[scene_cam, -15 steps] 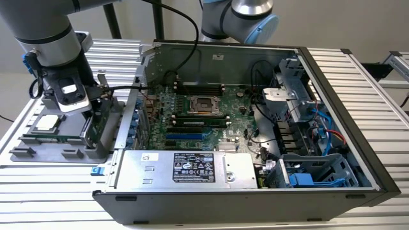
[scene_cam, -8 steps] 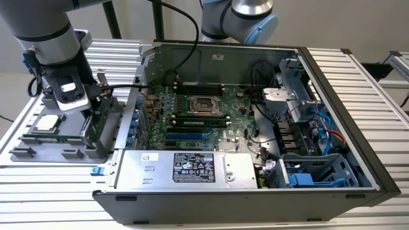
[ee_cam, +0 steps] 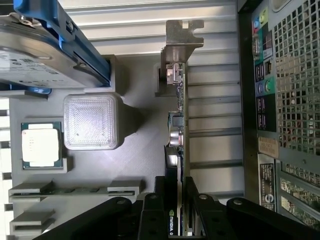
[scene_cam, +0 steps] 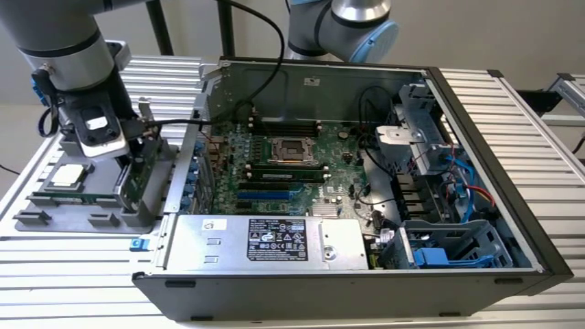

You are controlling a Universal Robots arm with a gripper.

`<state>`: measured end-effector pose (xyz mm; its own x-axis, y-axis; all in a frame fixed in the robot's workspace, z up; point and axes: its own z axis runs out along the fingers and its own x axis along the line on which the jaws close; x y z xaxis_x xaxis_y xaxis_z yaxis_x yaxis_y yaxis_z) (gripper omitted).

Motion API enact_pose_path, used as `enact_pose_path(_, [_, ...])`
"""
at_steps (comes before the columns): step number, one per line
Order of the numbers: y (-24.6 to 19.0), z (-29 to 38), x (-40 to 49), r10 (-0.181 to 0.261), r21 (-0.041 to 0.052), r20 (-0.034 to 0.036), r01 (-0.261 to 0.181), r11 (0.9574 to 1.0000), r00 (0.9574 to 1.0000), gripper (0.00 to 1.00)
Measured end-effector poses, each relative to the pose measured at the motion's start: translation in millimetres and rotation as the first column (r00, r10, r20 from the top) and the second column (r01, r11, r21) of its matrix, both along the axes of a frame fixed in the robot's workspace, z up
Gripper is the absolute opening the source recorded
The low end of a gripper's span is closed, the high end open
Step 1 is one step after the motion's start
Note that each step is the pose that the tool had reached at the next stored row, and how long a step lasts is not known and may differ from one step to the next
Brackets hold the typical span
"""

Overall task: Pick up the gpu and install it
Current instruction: 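Pick up the gpu and move the gpu toward the slot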

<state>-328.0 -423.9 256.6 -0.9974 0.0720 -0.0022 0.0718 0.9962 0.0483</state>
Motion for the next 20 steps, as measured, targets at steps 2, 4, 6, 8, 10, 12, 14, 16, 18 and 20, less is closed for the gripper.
enact_pose_path(2, [0.0,1.3,0.0,0.000,0.0000,0.0001,0.000,1.0000,1.0000,0.00])
enact_pose_path(4, [0.0,2.9,0.0,0.000,0.0000,0.0001,0.000,1.0000,1.0000,0.00])
enact_pose_path(6, [0.0,4.8,0.0,0.000,0.0001,0.0001,0.000,1.0000,1.0000,0.00])
enact_pose_path(8, [0.0,6.9,0.0,0.000,0.0001,0.0001,0.000,1.0000,1.0000,0.00])
enact_pose_path(10, [0.0,8.9,0.0,0.000,0.0000,0.0001,0.000,1.0000,1.0000,0.00])
enact_pose_path(12, [0.0,10.8,0.0,0.000,0.0000,0.0001,0.000,1.0000,1.0000,0.00])
enact_pose_path(14, [0.0,13.1,0.0,0.000,0.0000,0.0001,0.000,1.0000,1.0000,0.00])
enact_pose_path(16, [0.0,15.6,0.0,0.000,0.0000,0.0001,0.000,1.0000,1.0000,0.00])
enact_pose_path(18, [0.0,18.0,0.0,0.000,0.0001,0.0001,0.000,1.0000,1.0000,0.00])
enact_pose_path(20, [0.0,19.8,0.0,0.000,0.0001,0.0000,0.000,1.0000,1.0000,0.00])
